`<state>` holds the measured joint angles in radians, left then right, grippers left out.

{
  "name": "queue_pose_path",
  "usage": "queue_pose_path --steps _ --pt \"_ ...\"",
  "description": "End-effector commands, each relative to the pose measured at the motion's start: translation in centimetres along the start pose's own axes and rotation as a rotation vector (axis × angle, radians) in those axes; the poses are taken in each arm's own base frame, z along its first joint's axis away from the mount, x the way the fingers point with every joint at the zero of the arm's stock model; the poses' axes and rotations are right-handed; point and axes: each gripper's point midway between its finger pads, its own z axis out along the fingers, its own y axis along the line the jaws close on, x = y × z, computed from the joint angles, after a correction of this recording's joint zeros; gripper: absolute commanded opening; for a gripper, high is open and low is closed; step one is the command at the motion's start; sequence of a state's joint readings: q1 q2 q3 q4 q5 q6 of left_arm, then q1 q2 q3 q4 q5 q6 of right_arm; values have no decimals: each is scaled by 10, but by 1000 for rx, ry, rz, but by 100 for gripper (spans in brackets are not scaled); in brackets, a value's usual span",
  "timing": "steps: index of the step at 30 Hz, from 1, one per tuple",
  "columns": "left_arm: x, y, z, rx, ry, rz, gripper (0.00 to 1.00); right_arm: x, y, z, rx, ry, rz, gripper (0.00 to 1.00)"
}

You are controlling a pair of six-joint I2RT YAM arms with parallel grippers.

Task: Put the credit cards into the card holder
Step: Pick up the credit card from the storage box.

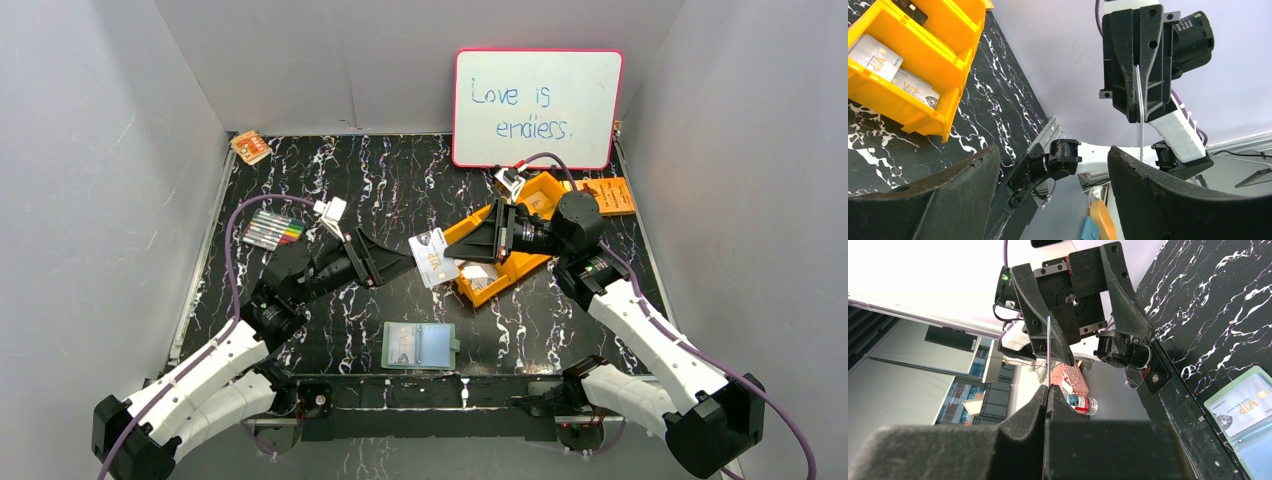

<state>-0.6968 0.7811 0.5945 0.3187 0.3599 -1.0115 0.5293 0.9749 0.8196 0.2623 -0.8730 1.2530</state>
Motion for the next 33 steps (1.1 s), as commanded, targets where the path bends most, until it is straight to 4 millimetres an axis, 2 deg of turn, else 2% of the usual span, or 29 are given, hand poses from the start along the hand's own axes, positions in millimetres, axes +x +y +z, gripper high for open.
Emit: queue_pose_path --steps 1,7,12,18,22,33 --pt "-9 -22 0 76 -15 30 75 -1 10 -4 -34 -25 -67 0" --pt "-14 -20 -14 29 -65 46 81 -3 9 -5 -22 -44 -71 0" --pt "-18 -28 -24 50 -101 57 86 -3 9 -4 -21 -37 -67 0" --pt "-15 -34 -15 85 -53 58 86 -2 11 -4 -26 -25 -65 0" --pt "-11 -28 -9 78 -29 41 85 -1 11 -5 -24 -25 -63 0" --pt "-11 -29 -9 87 -34 29 85 0 8 -5 -16 -33 -60 0"
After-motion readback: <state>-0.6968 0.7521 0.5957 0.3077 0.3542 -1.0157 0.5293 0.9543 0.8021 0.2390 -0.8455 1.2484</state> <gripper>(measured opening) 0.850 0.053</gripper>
